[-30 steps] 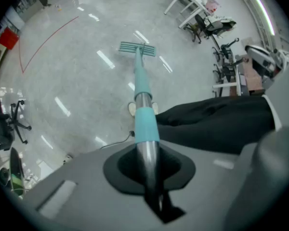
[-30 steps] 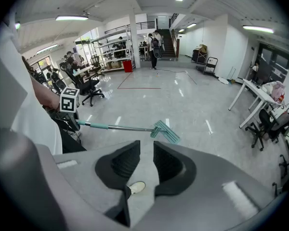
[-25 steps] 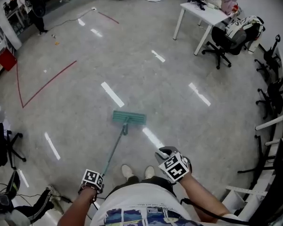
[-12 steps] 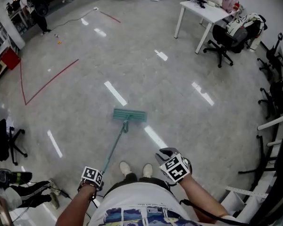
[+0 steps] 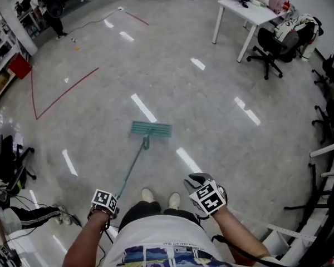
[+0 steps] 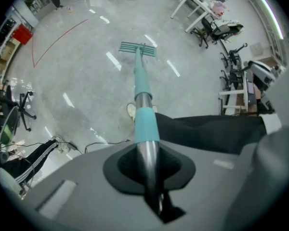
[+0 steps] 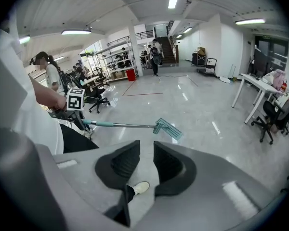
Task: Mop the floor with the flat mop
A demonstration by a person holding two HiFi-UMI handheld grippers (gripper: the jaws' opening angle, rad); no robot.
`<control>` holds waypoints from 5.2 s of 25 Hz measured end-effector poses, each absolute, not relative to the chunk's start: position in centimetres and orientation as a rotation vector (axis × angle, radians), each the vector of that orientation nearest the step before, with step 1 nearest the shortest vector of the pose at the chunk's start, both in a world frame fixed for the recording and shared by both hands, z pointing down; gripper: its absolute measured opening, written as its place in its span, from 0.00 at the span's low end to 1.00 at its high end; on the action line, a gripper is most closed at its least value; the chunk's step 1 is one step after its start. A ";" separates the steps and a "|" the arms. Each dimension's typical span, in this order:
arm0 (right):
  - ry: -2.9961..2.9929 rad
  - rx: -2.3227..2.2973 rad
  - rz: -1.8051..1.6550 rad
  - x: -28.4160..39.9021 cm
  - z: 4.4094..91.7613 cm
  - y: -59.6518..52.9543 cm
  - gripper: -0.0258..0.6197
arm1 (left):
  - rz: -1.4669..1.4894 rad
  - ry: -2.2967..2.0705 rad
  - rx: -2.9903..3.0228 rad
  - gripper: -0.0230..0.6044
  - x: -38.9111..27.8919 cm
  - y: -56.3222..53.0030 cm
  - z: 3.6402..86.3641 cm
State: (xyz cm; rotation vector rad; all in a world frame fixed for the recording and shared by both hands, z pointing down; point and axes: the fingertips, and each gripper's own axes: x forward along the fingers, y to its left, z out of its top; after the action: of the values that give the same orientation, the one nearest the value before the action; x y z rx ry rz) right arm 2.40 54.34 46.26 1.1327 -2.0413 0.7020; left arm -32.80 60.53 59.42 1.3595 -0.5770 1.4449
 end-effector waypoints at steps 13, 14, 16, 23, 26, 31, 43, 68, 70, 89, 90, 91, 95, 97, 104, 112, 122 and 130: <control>-2.005 1.156 0.696 5.5 47.1 49.7 0.18 | 1.413 -0.602 1.363 0.11 -31.0 52.1 60.1; -1.997 1.158 0.701 5.6 47.0 48.9 0.18 | 1.419 -0.592 1.361 0.11 -30.9 51.2 60.5; -1.984 1.156 0.709 5.5 46.7 47.1 0.19 | 1.433 -0.574 1.357 0.11 -30.8 49.4 61.2; -1.977 1.176 0.650 4.1 44.9 37.6 0.20 | 1.473 -0.507 1.373 0.11 -30.7 42.8 62.0; -1.989 1.191 0.635 3.3 44.5 33.5 0.20 | 1.468 -0.489 1.381 0.11 -30.5 40.3 62.3; -2.017 1.132 0.617 0.8 44.2 28.9 0.20 | 1.462 -0.490 1.367 0.11 -30.2 37.5 62.8; -2.052 0.941 0.600 2.6 46.8 18.0 0.23 | 1.414 -0.524 1.249 0.11 -24.4 31.0 65.9; -2.018 0.734 0.776 9.6 51.7 9.5 0.23 | 1.361 -0.536 1.068 0.11 -14.4 21.7 69.7; -2.017 0.733 0.783 9.8 51.9 8.9 0.23 | 1.353 -0.537 1.076 0.11 -14.3 20.7 69.5; -1.970 0.802 0.896 12.8 53.3 6.9 0.23 | 1.321 -0.582 1.125 0.11 -10.2 7.3 71.4; -1.967 0.808 0.903 13.1 53.5 6.8 0.23 | 1.322 -0.583 1.127 0.11 -10.1 6.6 71.5; -1.963 0.813 0.909 13.4 53.6 6.7 0.23 | 1.322 -0.585 1.128 0.11 -9.8 5.9 71.6; -1.952 0.825 0.940 14.2 53.8 6.6 0.23 | 1.310 -0.588 1.132 0.11 -8.5 2.8 71.9; -1.939 0.824 0.955 14.4 54.1 6.9 0.23 | 1.301 -0.589 1.135 0.11 -7.9 1.1 72.1; -1.906 0.836 0.989 15.2 54.5 6.8 0.23 | 1.266 -0.595 1.144 0.11 -5.4 -5.1 72.8; -1.881 0.851 1.018 16.2 55.5 7.2 0.23 | 1.269 -0.616 1.168 0.11 -3.0 -11.7 73.8; -1.866 0.838 1.023 16.4 56.7 8.5 0.23 | 1.238 -0.638 1.195 0.11 -1.1 -15.5 74.2; -1.912 0.809 0.968 14.0 55.9 8.2 0.23 | 1.219 -0.664 1.239 0.11 -5.0 -10.8 71.4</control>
State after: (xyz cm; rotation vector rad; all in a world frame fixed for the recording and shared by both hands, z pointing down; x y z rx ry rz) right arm 13.99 8.20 55.89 0.8093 -1.9124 0.9679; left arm -4.98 -10.79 71.39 1.2393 -0.6643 1.2187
